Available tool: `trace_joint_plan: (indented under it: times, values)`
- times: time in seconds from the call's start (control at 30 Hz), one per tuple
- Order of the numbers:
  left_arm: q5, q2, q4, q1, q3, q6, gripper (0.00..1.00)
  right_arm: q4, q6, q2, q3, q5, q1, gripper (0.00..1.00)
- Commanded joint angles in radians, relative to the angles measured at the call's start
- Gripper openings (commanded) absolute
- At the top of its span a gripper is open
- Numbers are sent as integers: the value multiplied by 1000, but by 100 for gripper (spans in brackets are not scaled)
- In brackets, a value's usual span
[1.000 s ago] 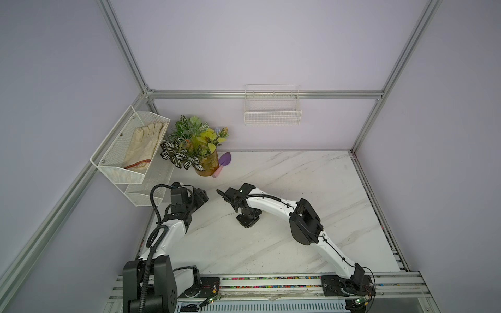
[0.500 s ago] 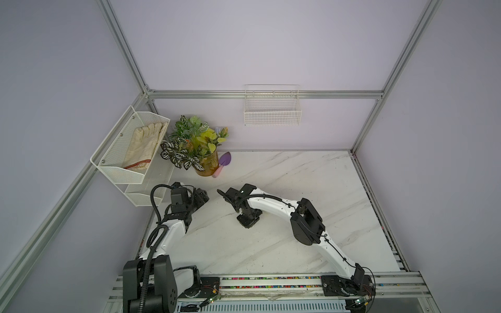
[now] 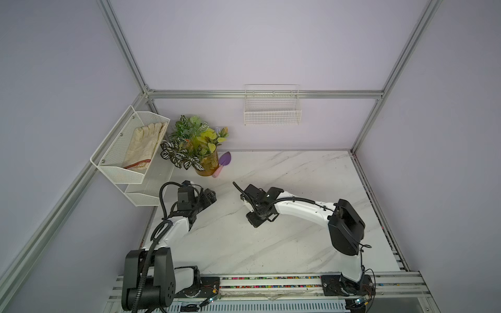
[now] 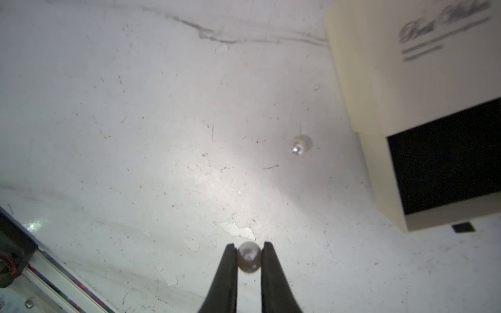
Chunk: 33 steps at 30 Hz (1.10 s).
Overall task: Place the earrings into the drawer-style jewelry box
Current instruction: Pick up the earring from the center of the board, then insert the earring into the inner lining.
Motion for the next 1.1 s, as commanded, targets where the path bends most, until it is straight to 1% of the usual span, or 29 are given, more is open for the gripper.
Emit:
trace_joint_plan:
  times: [0.0,0.1,0.17,0.3,0.4,0.6,0.83,1.0,1.07]
  values:
    - [5,41,39,-83,94,66,87,236,-2,-116,-128,9,-22,7]
    - [3,95,38,-159,139,102,87,371,-9,-196,-240,15,-51,7]
    - [6,131,38,-190,169,113,87,448,1,-234,-303,9,-78,6]
    - [43,234,33,-228,228,147,87,594,17,-278,-415,-6,-135,6]
    - [71,297,10,-252,280,181,86,683,25,-286,-468,-7,-165,5]
    - [91,409,-55,-288,383,229,86,800,60,-253,-519,8,-202,3]
    - [145,514,-92,-314,476,263,81,849,87,-218,-524,17,-227,3]
    - [155,551,-107,-337,495,283,65,856,99,-205,-525,23,-235,2]
    - [156,559,-110,-340,499,287,61,855,100,-197,-523,21,-237,2]
